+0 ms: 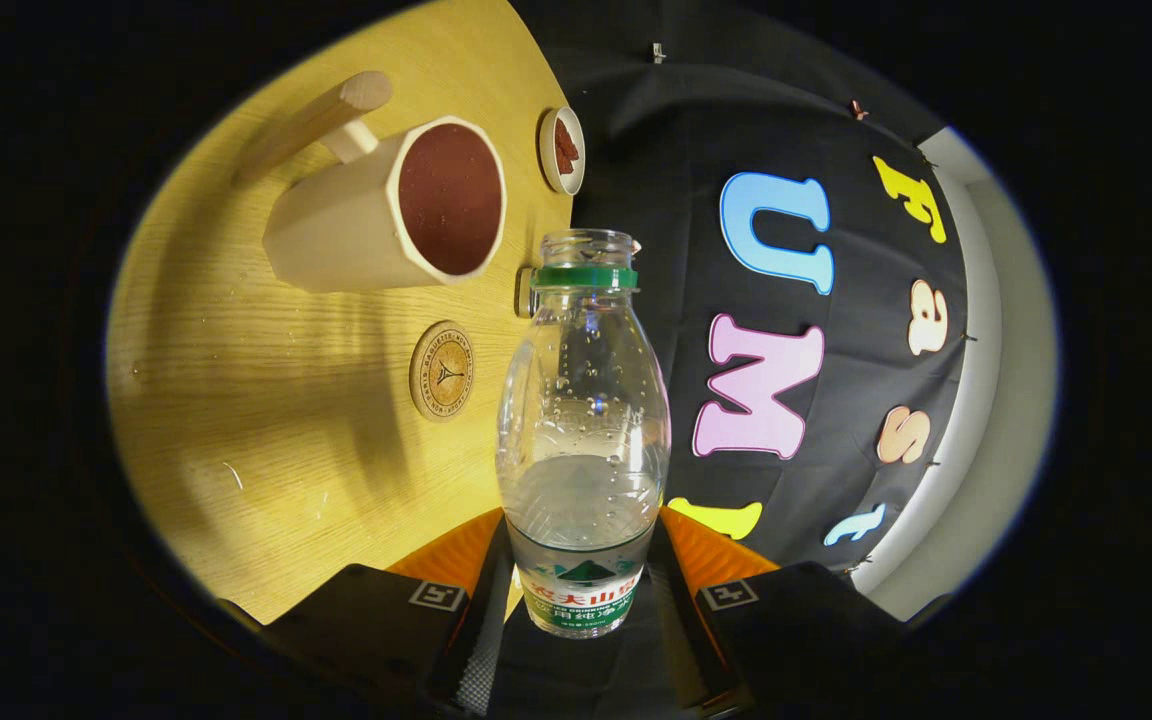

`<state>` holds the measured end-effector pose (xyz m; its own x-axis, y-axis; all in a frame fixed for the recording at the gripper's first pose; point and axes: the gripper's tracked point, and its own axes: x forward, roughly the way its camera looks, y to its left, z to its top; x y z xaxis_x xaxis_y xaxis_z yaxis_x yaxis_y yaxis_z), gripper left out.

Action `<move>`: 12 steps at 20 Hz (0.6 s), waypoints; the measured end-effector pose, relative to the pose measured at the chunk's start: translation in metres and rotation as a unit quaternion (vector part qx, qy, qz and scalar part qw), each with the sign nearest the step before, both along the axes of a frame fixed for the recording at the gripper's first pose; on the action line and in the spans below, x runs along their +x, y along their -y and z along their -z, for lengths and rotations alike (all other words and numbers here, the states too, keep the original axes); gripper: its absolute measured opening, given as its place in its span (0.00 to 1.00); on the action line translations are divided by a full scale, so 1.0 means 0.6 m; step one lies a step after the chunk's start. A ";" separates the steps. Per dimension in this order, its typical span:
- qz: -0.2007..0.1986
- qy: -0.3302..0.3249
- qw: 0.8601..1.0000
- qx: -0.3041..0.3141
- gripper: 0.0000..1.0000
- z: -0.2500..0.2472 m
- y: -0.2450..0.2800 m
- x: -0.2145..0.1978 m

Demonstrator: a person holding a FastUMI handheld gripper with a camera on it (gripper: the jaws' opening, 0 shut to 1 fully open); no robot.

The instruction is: Take the bottle from table, then pour the juice into the cup, finally place the bottle on the coaster

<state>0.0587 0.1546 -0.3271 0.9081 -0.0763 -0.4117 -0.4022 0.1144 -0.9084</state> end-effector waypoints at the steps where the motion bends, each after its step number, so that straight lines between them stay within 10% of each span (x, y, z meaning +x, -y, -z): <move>1: -0.003 0.001 1.000 -0.003 0.70 0.000 0.000 0.002; 12: -0.019 0.006 0.999 -0.039 0.70 -0.007 0.000 0.015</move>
<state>0.0674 0.1548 -0.3231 0.9158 -0.0731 -0.3948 -0.3938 0.0289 -0.9188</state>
